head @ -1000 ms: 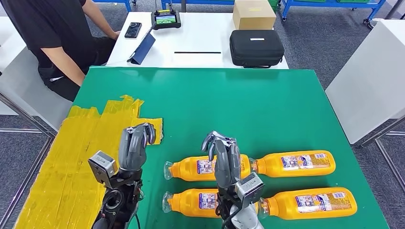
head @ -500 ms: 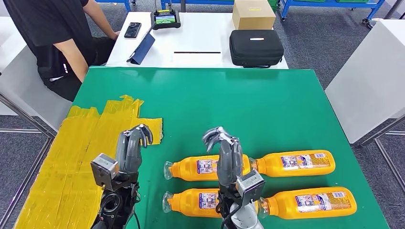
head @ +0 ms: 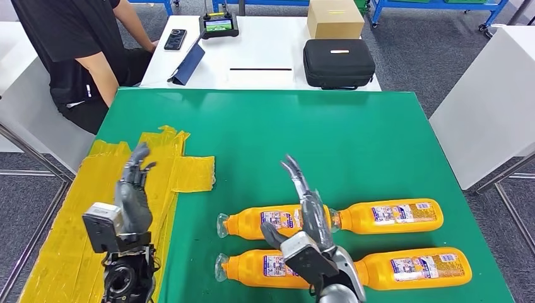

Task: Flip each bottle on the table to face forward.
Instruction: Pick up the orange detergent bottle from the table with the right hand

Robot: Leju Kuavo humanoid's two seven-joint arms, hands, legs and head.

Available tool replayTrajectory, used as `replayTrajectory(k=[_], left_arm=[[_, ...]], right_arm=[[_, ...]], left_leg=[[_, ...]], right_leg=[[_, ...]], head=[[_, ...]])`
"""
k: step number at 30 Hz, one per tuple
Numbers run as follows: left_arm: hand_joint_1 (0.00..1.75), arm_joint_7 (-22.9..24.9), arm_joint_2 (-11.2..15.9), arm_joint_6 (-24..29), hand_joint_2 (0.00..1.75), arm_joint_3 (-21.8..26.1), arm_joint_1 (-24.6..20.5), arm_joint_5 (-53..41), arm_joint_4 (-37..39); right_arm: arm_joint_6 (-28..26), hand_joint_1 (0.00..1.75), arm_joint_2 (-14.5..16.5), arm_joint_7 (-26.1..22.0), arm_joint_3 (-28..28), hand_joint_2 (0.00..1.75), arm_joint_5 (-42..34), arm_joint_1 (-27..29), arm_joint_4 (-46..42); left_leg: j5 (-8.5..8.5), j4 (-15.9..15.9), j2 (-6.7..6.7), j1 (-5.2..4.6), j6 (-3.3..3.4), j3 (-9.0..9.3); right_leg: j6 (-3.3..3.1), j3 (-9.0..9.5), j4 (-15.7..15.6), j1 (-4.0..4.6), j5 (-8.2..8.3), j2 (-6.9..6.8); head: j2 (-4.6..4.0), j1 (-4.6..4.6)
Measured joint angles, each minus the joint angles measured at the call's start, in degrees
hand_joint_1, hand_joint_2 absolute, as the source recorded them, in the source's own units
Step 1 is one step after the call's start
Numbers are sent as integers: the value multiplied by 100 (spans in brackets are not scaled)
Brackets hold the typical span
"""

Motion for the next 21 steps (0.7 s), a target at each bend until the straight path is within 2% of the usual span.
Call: replayTrajectory(k=[4,7,9,11,13,16,18,21], left_arm=[[0,16,-7,-13,0,166,77,46,-155],[0,-31,-9,-57,0,325,135,155,-179],[0,-110,-8,-109,0,456,167,219,-178],[0,-172,-6,-165,0,579,192,246,-178],[0,-195,-5,-199,0,660,204,251,-178],[0,-205,-8,-226,0,726,208,251,-178],[0,-205,-9,-231,0,755,209,251,-178],[0,-209,-9,-239,0,800,199,262,-177]], right_arm=[[-284,0,-282,85,-91,175,577,280,-388],[-439,0,-746,240,-339,175,978,710,-810],[-126,0,-1140,235,-679,175,1111,994,-1067],[274,0,-1401,0,-1135,175,1145,1196,-1272],[507,0,-1501,-159,-1513,175,1219,1283,-1410],[618,0,-1558,-184,-1795,175,1358,1346,-1541],[705,0,-1630,-59,-1885,175,1497,1371,-1591],[939,0,-1920,202,-2005,175,1663,1407,-1601]], left_leg=[[-1,1,-3,-4,0,3],[-4,1,-8,-7,4,1],[-12,1,-7,-13,12,0],[-15,1,-6,-18,18,1],[-16,1,-4,-21,18,2],[-15,1,-4,-21,19,4],[-15,1,-3,-20,19,5],[-14,1,-3,-21,19,5]], right_leg=[[0,1,-2,-3,0,-5],[2,3,-3,-5,-1,-12],[2,2,-3,-10,-1,-10],[3,2,-3,-15,-1,-8],[3,1,-3,-17,-1,-7],[3,2,-4,-16,-1,-6],[3,2,-3,-16,-1,-6],[3,2,-3,-16,-1,-6]], head=[[0,-1],[0,0],[0,-1],[0,1],[0,1],[0,-1],[0,-2],[0,-1]])
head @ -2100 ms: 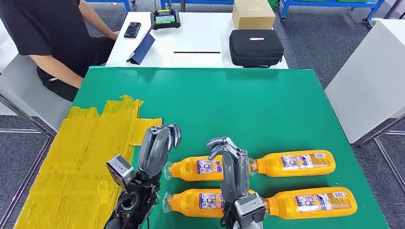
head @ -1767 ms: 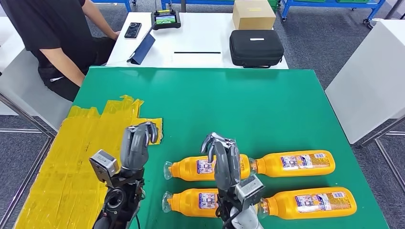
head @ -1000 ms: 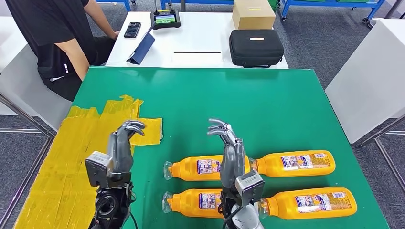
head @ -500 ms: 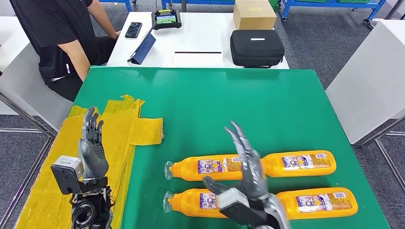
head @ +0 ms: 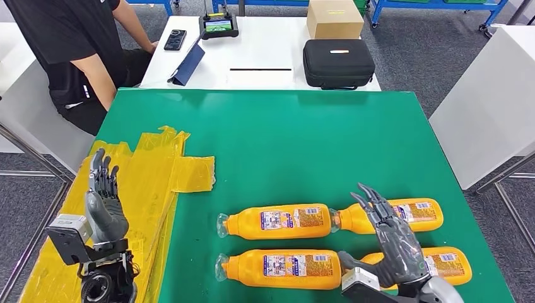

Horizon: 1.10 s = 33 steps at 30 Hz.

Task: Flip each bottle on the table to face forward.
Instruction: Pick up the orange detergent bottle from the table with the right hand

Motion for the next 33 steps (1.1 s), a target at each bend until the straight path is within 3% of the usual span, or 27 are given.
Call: replayTrajectory(k=[10,14,20,26,28,33], left_arm=[[0,-81,4,-50,0,218,-121,99,90],[0,-102,4,-58,0,262,-125,101,136],[0,-181,4,-61,0,312,-31,108,144],[0,-196,4,-60,0,345,6,120,144],[0,-212,5,-55,0,366,19,144,143],[0,-237,7,-69,0,458,13,214,164]], right_arm=[[470,0,-828,230,-708,175,169,98,497],[596,0,-1004,170,-974,175,155,118,737],[1288,0,-1389,156,-1440,175,-161,339,937],[1476,0,-1558,128,-1774,175,-248,462,1011],[1776,0,-1709,190,-1899,175,-503,579,1009],[2805,0,-2446,105,-2712,175,-1309,823,1021]], left_leg=[[-2,1,-1,-9,4,-2],[-3,1,0,-9,5,-1],[-4,2,-2,-8,6,-4],[-7,2,1,-9,10,-1],[-6,2,0,-11,11,-1],[-7,3,8,-18,18,-1]], right_leg=[[1,0,-1,-9,1,0],[2,-1,-1,-8,1,0],[4,-1,-1,-8,-1,-3],[4,-2,-2,-8,-1,2],[4,0,-2,-10,-1,-1],[8,-2,-2,-17,1,9]], head=[[0,-1],[0,-2],[0,-1],[0,-3],[0,-3],[0,-2]])
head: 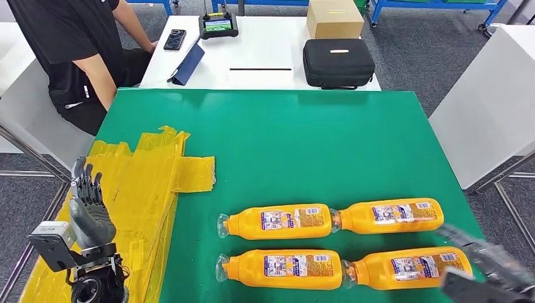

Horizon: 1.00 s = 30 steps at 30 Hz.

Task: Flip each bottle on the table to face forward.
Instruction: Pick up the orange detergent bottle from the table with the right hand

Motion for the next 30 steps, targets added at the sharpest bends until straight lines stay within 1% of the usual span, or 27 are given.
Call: replayTrajectory(k=[3,10,14,23,26,30], left_arm=[[0,-2,0,-31,0,12,-41,2,47],[0,-40,0,3,0,8,-63,-7,160],[0,-49,0,46,0,-1,-65,-2,182],[0,-46,0,123,0,-13,-47,42,182],[0,-37,1,131,0,-33,-40,52,182],[0,-8,4,137,0,-107,-33,66,182]], right_arm=[[130,0,-138,-94,-226,175,248,-52,82],[393,0,-141,-118,-477,175,428,207,111],[504,0,-143,-61,-469,175,527,244,112],[287,0,-189,47,-65,175,702,51,261],[51,0,-198,109,188,175,788,-51,377],[-338,0,-177,205,666,175,968,-302,616]], left_leg=[[-2,1,7,-1,4,8],[-2,2,3,-1,10,4],[-3,1,10,0,10,5],[-1,1,6,-1,13,4],[-1,1,6,-1,13,4],[-1,1,7,0,13,5]], right_leg=[[2,1,-2,-1,1,7],[3,1,-1,0,2,7],[3,0,-1,1,2,12],[3,3,-1,0,2,10],[3,3,-1,0,2,11],[3,2,-1,1,2,11]], head=[[0,2],[0,-1],[0,-1],[0,-1],[0,-1],[0,-1]])
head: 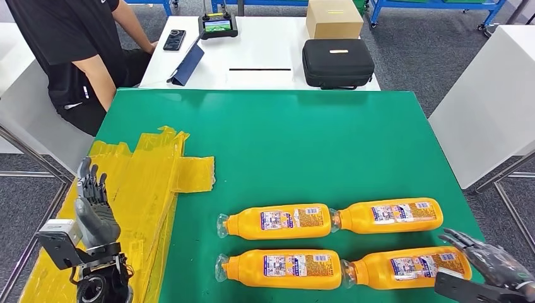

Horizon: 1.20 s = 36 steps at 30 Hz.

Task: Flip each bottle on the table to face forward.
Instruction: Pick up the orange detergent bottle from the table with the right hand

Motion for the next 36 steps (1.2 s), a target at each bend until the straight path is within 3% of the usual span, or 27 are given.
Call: replayTrajectory(k=[5,13,17,25,29,36], left_arm=[[0,91,4,11,0,-111,-32,35,0],[0,151,26,27,0,-232,-109,133,2],[0,153,37,78,0,-281,-145,198,13],[0,155,44,175,0,-392,-181,229,82],[0,148,43,201,0,-439,-205,221,144],[0,93,42,225,0,-540,-354,213,374]], right_arm=[[-173,0,42,74,597,175,100,-308,329],[-134,0,-5,239,974,175,-27,-285,464],[-24,175,-90,394,1165,175,-35,-277,557],[48,175,-221,642,1210,175,-181,38,496],[58,175,-60,698,1065,175,36,244,337],[429,175,273,672,489,175,213,1103,-415]], left_leg=[[2,0,-3,0,1,1],[2,0,-9,0,2,-1],[2,1,-9,0,2,0],[1,1,-9,0,3,9],[1,2,-11,0,3,18],[-3,0,-14,2,5,14]], right_leg=[[0,1,0,0,0,-6],[0,-1,0,0,0,-9],[0,0,0,0,0,-10],[0,7,-1,0,0,-10],[9,10,-3,0,-6,-12],[17,15,-1,0,-12,-19]], head=[[0,-1],[0,0],[0,1],[0,1],[0,1],[0,-1]])
